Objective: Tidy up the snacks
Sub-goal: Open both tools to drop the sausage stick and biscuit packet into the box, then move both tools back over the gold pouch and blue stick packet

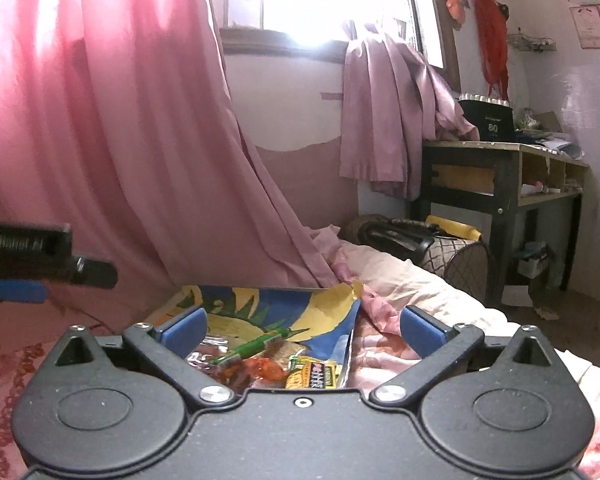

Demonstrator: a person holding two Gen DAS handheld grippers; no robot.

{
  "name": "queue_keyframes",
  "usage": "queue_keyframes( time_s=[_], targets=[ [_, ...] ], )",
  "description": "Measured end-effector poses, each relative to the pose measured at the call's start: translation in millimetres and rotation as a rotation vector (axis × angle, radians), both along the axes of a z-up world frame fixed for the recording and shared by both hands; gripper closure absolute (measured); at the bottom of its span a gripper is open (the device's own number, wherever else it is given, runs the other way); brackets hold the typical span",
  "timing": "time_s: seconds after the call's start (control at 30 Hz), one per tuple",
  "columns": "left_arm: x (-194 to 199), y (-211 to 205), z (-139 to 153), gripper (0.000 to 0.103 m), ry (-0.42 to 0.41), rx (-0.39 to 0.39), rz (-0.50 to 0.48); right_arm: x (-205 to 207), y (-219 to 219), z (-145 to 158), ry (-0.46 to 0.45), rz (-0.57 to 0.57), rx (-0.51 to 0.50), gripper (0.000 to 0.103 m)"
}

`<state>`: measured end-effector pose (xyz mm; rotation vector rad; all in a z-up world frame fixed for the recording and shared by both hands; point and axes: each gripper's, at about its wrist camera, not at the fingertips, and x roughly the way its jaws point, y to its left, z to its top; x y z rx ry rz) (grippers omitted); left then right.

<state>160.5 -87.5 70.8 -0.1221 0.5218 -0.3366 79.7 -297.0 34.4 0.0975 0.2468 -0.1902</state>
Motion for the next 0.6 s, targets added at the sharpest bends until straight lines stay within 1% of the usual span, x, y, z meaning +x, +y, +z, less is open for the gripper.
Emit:
queue_keyframes(
  time_s=[0.23, 0.4, 0.6],
  targets=[
    [-36.8, 26.1, -11.0, 0.000, -0.037, 0.044, 0.004, -30.8, 9.2, -0.3, 0.008, -0.002, 0.062, 0.001],
    [-56.5, 39.6, -22.9, 0.000, -0.036, 0.069, -0.010, -44.9, 19.8, -4.3, 0.027, -0.035, 0.028, 0.001],
    [-75.6, 54.6, -37.5, 0.000, -0.043, 0.104, -0.014, -60.7, 32.4, -12.7, 0.063, -0.043, 0.033, 0.001]
  ],
)
